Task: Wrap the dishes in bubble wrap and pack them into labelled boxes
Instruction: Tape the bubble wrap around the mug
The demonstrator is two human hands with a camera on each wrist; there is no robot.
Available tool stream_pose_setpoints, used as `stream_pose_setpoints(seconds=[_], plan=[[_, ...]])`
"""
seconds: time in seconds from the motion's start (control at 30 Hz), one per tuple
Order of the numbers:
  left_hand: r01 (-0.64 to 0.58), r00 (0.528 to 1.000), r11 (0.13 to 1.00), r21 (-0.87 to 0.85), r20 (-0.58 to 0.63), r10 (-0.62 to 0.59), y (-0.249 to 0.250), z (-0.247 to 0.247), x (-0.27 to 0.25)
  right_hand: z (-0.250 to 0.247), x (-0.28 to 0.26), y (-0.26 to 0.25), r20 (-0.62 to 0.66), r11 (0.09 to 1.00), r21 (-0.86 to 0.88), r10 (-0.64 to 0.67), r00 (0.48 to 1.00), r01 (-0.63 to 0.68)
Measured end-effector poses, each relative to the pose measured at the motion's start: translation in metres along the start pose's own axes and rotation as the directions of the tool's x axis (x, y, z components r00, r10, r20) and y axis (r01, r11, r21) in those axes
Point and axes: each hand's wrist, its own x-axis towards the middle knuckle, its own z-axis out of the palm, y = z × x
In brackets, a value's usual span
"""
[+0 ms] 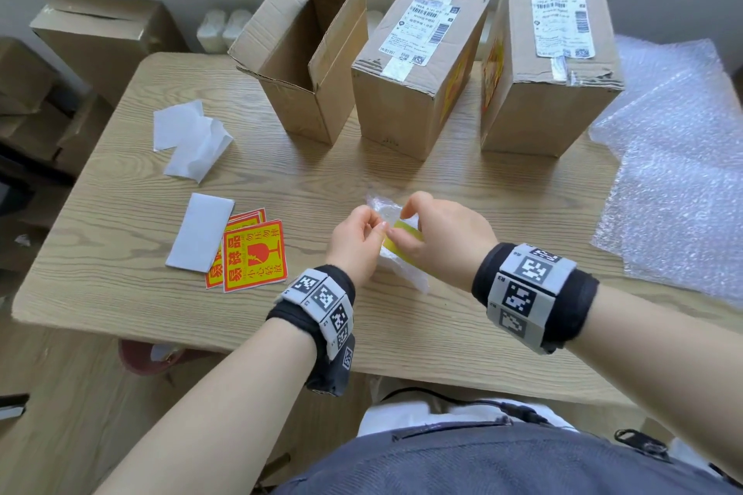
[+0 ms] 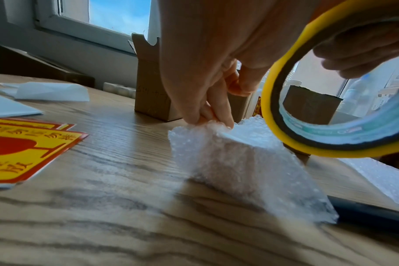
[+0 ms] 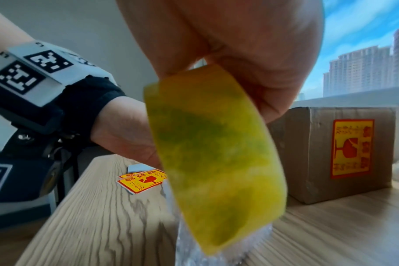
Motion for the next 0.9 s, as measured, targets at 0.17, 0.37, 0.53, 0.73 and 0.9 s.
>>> stream_pose_setpoints(seconds=[0.17,0.37,0.53,0.73,0.9], plan=[[0.007,0.998,0.998,0.069,-0.066,-0.003,0.002,-0.002,0.003,-0.002,0.001,0.004,0.024,0.995,-0.084,0.058,0.998,-0.056],[0.020,0.997,0.999,0.039,-0.076,-0.017,0.002,-0.002,0.005,-0.004,0.008,0.022,0.109,0.971,-0.187,0.171,0.979,-0.149],[0.048,0.994,0.997,0.062,-0.099,-0.042,-0.005,-0.001,0.012,-0.006,0.011,0.044,0.216,0.964,-0.116,0.260,0.941,-0.240],[0.124,0.982,0.990,-0.069,-0.131,-0.132,-0.012,0.002,0.015,-0.006,0.018,0.054,0.266,0.962,-0.017,0.268,0.926,-0.274],[0.120,0.979,0.990,-0.079,-0.156,-0.131,-0.012,0.003,0.015,0.000,0.028,0.048,0.247,0.960,-0.080,0.279,0.928,-0.268]])
